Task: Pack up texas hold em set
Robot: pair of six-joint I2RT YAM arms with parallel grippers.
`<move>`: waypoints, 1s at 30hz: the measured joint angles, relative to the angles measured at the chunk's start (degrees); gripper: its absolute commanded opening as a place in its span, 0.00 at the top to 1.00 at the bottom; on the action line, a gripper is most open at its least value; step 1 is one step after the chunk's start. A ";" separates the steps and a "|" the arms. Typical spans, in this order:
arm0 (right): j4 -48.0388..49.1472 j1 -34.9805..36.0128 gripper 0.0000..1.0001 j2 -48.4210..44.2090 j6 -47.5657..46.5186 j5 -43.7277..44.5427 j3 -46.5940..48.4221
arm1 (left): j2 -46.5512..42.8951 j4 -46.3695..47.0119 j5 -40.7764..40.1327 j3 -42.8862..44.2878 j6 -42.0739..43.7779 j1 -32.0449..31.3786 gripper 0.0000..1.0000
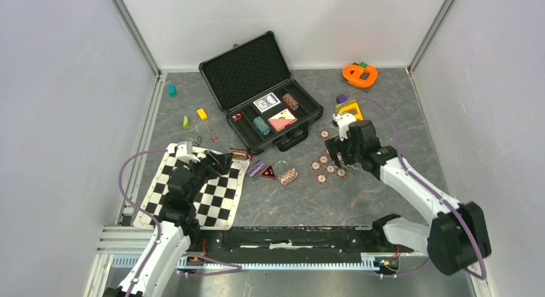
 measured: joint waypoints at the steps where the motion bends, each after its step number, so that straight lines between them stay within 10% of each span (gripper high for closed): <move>1: -1.07 0.74 0.07 2.12 -0.74 0.98 1.49 | 0.00 0.13 0.00 0.00 0.00 0.00 0.00; 24: -8.02 1.51 0.40 17.53 -2.62 9.75 3.43 | 0.09 0.17 1.16 0.00 0.00 0.00 0.00; 30: -7.82 1.51 0.33 17.44 -1.99 11.28 3.65 | 0.04 0.15 1.22 0.00 0.00 0.00 0.00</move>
